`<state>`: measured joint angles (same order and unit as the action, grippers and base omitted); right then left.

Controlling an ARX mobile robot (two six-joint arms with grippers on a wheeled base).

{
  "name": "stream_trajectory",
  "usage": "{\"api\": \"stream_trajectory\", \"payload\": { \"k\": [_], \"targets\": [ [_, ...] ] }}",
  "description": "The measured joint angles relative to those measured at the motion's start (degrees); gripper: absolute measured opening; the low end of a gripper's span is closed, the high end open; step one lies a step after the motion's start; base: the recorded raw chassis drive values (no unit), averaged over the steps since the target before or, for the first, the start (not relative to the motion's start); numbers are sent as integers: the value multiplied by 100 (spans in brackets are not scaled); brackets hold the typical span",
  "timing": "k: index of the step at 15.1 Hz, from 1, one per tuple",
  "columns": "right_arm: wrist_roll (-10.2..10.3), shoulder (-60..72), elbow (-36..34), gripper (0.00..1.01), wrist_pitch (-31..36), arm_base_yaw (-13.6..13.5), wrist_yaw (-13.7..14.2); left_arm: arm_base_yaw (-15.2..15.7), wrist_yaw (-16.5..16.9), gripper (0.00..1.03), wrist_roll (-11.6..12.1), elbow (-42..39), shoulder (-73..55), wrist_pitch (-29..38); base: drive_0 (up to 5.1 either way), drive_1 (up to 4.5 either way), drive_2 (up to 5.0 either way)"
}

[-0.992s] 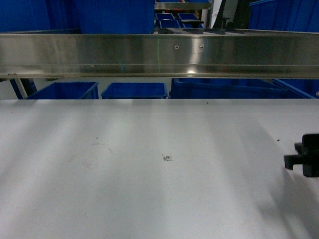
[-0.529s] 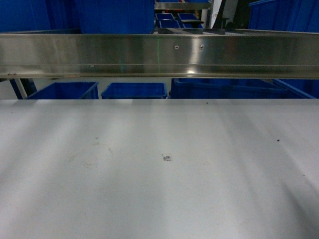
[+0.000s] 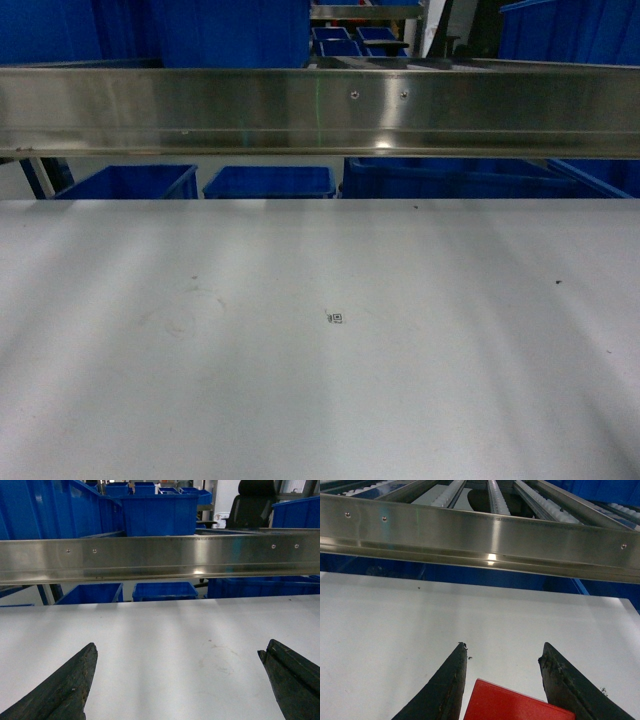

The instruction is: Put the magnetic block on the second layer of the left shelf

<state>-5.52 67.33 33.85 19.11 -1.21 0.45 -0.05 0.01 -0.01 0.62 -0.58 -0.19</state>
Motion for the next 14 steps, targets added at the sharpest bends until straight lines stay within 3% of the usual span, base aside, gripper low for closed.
{"api": "stream_trajectory", "payload": {
  "k": [4,9,14],
  "targets": [
    [68,9,0,40,-2,-35,90,0,0,98,0,0,0,0,0,0,0],
    [743,341,46,40,-256,94,87,0,-2,98,0,0,0,-2,0,0,0],
    [855,302,48,40,-236,87,85,0,2,98,0,0,0,-2,-96,29,69]
  ]
}}
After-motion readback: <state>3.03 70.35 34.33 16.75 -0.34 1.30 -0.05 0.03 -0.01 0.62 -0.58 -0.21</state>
